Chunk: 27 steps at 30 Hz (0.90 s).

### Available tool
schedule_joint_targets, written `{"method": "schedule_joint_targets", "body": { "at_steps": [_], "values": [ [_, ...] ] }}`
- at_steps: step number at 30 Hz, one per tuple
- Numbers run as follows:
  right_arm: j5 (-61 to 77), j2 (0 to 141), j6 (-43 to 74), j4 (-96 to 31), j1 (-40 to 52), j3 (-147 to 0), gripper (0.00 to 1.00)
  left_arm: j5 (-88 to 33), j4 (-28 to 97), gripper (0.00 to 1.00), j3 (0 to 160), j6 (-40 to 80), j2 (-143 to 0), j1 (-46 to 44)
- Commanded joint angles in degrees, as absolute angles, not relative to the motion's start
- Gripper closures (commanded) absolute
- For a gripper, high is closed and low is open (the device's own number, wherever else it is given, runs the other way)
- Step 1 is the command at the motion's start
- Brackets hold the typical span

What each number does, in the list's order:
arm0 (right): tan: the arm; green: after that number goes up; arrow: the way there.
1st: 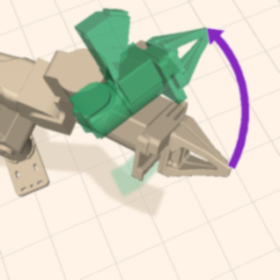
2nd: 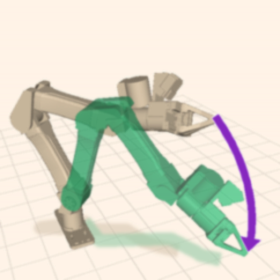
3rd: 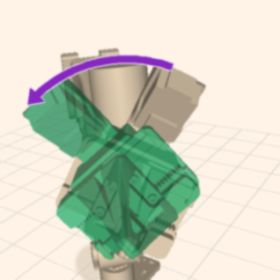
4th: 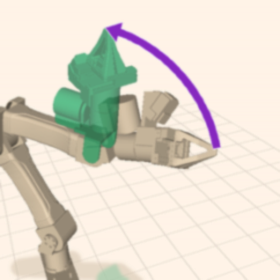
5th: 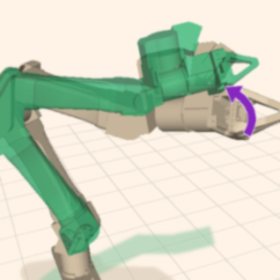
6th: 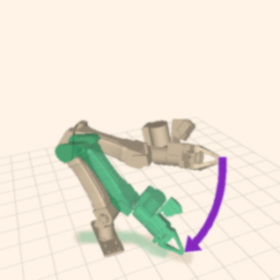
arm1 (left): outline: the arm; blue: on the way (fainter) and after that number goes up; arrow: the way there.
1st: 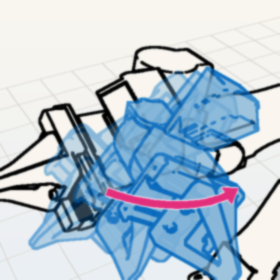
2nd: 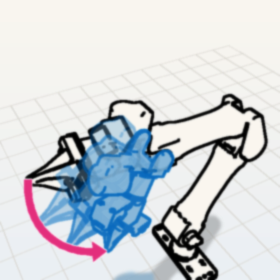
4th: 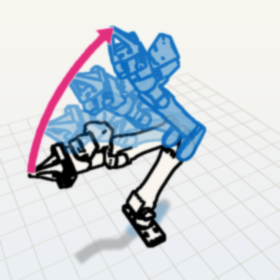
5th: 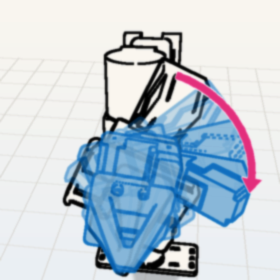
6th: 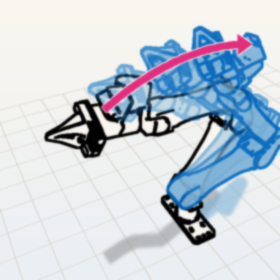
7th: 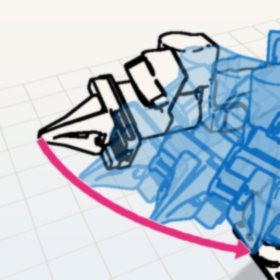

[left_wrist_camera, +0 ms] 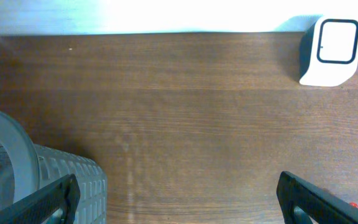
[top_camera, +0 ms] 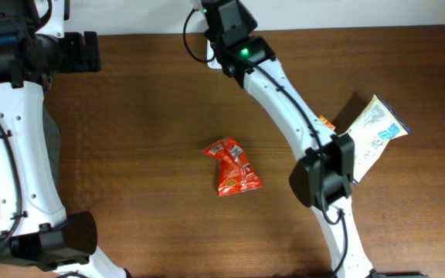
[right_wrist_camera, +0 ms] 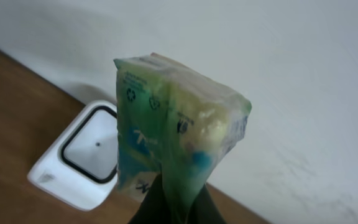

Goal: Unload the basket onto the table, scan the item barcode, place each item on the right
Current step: 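Raise the teal tissue pack up to the scanner with the right gripper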

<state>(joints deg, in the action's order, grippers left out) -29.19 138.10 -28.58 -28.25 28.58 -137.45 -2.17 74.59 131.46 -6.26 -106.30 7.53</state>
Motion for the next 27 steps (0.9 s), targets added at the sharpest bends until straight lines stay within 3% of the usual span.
{"method": "schedule_joint_targets", "body": {
  "at_steps": [1, 11, 27],
  "values": [
    [-31.48, 141.58, -37.85, -24.73, 27.66, -137.8, 0.96, -2.63, 74.7, 0.01, 131.35, -7.01, -106.39, 7.94],
    [-27.81, 148.64, -47.99, -21.61, 25.36, -137.8, 0.96, -2.61, 74.7, 0.01, 131.35, -7.01, -106.39, 7.94],
    [-27.42, 149.64, -48.01, -19.22, 25.23, -137.78, 0.96, -2.63, 74.7, 0.01, 131.35, -7.01, -106.39, 7.94]
  ]
}}
